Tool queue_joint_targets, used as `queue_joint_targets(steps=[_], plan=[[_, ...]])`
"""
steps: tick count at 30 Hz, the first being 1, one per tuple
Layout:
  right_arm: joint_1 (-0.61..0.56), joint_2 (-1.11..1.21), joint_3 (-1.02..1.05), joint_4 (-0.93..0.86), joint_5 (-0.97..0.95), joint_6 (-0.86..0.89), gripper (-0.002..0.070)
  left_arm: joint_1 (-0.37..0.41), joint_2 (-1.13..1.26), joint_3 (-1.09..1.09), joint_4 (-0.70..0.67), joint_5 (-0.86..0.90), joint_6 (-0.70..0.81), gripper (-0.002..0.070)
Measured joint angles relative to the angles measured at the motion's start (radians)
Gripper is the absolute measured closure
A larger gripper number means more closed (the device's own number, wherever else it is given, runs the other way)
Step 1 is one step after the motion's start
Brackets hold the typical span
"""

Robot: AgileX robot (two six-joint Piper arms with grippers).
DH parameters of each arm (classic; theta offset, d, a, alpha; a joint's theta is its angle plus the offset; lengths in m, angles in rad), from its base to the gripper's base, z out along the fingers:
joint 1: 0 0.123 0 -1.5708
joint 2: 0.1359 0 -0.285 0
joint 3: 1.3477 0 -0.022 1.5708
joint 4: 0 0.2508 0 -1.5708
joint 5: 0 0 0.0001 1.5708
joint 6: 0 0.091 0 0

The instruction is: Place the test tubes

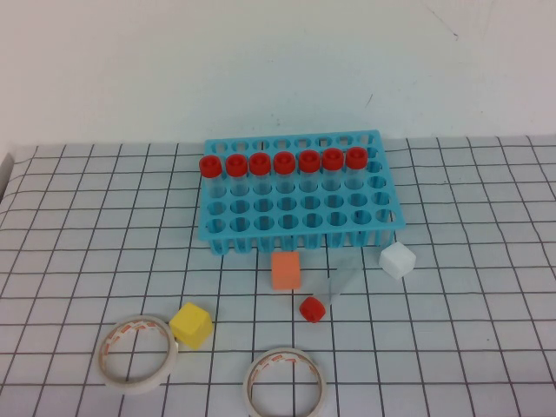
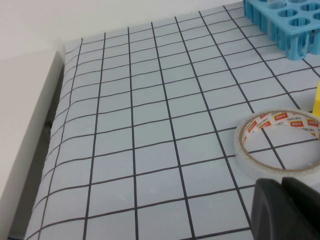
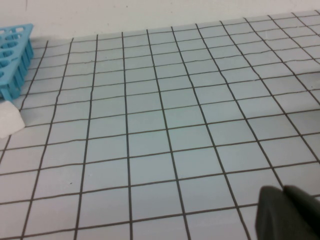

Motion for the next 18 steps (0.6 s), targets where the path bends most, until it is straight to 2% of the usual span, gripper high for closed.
queue_joint_targets(steps=[5, 7, 11, 14, 18], plan=[[0.000, 0.000, 0.000, 0.000, 0.000, 0.000, 0.0678, 0.000, 0.000, 0.000, -0.003, 0.000, -0.003, 0.0677], [0.000, 0.000, 0.000, 0.004, 0.000, 0.000, 0.0678, 0.000, 0.000, 0.000, -0.083, -0.012, -0.054, 0.0677], [0.000, 0.000, 0.000, 0.078, 0.000, 0.001, 0.0678, 0.000, 0.000, 0.002, -0.556, -0.046, -0.270, 0.0676], [0.000, 0.000, 0.000, 0.190, 0.000, 0.001, 0.0678, 0.000, 0.000, 0.002, -0.842, -0.137, -0.333, 0.0677], [0.000, 0.000, 0.002, 0.482, 0.008, 0.010, 0.0678, 0.000, 0.000, 0.002, -0.996, -0.252, -0.355, 0.0676]])
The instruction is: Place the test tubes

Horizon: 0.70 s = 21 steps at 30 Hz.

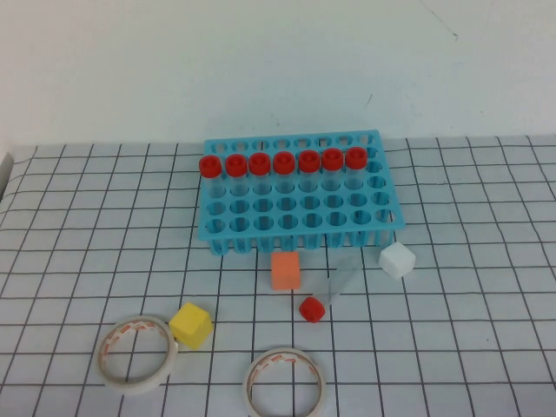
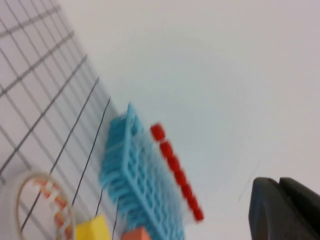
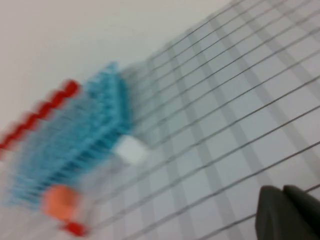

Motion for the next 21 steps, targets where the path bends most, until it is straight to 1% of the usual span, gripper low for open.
queue_joint_targets(steps=[1, 2, 4, 5, 8, 12, 13, 15, 21], plan=[[0.000, 0.000, 0.001, 0.161, 0.010, 0.002, 0.0678, 0.000, 0.000, 0.000, -0.026, -0.047, 0.000, 0.0677], [0.000, 0.000, 0.001, 0.249, 0.011, 0.002, 0.0678, 0.000, 0.000, 0.000, -0.037, -0.068, 0.000, 0.0677], [0.000, 0.000, 0.001, 0.386, 0.011, 0.002, 0.0678, 0.000, 0.000, 0.000, -0.043, -0.090, 0.003, 0.0676], [0.000, 0.000, 0.001, 0.422, 0.011, 0.002, 0.0678, 0.000, 0.000, 0.000, -0.042, -0.090, 0.011, 0.0676], [0.000, 0.000, 0.001, 0.462, 0.009, -0.004, 0.0678, 0.000, 0.000, 0.000, -0.035, -0.029, 0.087, 0.0676], [0.000, 0.000, 0.001, 0.473, -0.043, -0.044, 0.0678, 0.000, 0.024, -0.039, -0.012, 0.150, 0.256, 0.0676], [0.000, 0.000, 0.001, 0.474, -0.073, -0.076, 0.0678, 0.000, 0.091, -0.113, 0.008, 0.243, 0.367, 0.0676], [0.000, 0.000, 0.001, 0.478, -0.088, -0.118, 0.0678, 0.000, 0.193, -0.214, 0.056, 0.339, 0.473, 0.0676], [0.000, 0.000, 0.001, 0.479, -0.092, -0.207, 0.0678, 0.000, 0.562, -0.558, 0.206, 0.717, 0.777, 0.0676]])
